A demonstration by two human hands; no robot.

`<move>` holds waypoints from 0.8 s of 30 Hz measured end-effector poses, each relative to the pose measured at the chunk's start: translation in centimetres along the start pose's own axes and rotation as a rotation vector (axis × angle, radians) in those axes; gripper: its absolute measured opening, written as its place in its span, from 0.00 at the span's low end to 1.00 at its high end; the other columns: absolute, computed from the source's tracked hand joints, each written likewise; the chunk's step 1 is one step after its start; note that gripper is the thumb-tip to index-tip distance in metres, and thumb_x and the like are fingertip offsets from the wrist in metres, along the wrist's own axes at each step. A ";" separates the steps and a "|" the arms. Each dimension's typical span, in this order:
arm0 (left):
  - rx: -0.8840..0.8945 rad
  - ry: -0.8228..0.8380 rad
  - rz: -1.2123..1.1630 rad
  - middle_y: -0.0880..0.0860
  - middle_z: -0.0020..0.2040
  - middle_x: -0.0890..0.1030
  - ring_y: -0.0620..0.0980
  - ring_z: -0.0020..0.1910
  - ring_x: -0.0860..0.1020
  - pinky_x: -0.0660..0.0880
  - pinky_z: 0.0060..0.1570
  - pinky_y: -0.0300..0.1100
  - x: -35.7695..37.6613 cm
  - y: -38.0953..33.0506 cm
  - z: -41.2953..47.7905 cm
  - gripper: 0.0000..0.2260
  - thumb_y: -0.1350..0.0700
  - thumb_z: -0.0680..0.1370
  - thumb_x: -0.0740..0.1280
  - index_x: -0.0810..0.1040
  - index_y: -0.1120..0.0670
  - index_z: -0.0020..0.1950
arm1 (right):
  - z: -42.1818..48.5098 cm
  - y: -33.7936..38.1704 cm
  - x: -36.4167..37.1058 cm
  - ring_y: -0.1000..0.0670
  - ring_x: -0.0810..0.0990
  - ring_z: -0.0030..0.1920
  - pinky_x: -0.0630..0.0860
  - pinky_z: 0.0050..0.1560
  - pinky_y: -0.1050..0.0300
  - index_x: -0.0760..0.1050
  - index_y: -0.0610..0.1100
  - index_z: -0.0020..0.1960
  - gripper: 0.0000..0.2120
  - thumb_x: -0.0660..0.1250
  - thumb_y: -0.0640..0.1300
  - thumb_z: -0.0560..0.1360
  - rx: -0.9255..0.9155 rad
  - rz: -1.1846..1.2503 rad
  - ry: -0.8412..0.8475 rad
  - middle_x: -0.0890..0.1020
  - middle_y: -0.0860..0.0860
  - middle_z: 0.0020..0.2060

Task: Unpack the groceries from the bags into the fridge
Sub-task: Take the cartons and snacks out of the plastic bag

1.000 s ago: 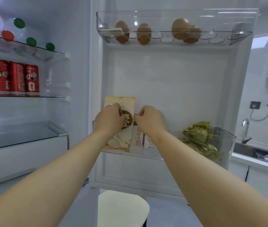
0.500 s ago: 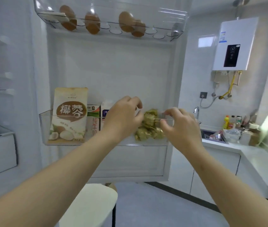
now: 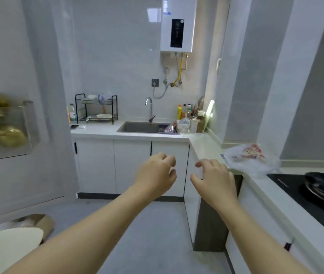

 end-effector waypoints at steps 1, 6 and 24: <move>0.010 0.032 0.001 0.50 0.57 0.76 0.49 0.53 0.73 0.72 0.47 0.40 2.3 -1.2 0.9 0.12 0.52 0.80 0.59 0.73 0.52 0.61 | 0.3 -2.6 0.3 0.50 0.69 0.62 0.64 0.61 0.54 0.69 0.51 0.64 0.17 0.59 0.52 0.76 0.037 -0.018 0.017 0.73 0.52 0.62; 0.018 0.176 -0.052 0.50 0.56 0.75 0.49 0.53 0.73 0.75 0.50 0.42 12.6 -6.5 5.0 0.11 0.52 0.80 0.58 0.73 0.52 0.60 | 1.3 -14.1 2.0 0.50 0.69 0.61 0.65 0.60 0.55 0.69 0.51 0.62 0.14 0.58 0.51 0.76 0.164 -0.073 0.105 0.73 0.53 0.60; 0.082 0.401 -0.180 0.48 0.51 0.75 0.48 0.49 0.73 0.77 0.48 0.44 36.8 -9.1 19.9 0.08 0.52 0.78 0.58 0.73 0.50 0.55 | 10.9 -34.0 13.1 0.51 0.68 0.63 0.64 0.63 0.55 0.68 0.51 0.65 0.16 0.57 0.49 0.77 0.475 -0.085 0.295 0.73 0.53 0.62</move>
Point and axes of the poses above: each hand's wrist, its own z-axis towards the middle knuckle, its own x-axis out of the palm, y = z × x, the point moved 8 cm from there along z, towards the middle knuckle
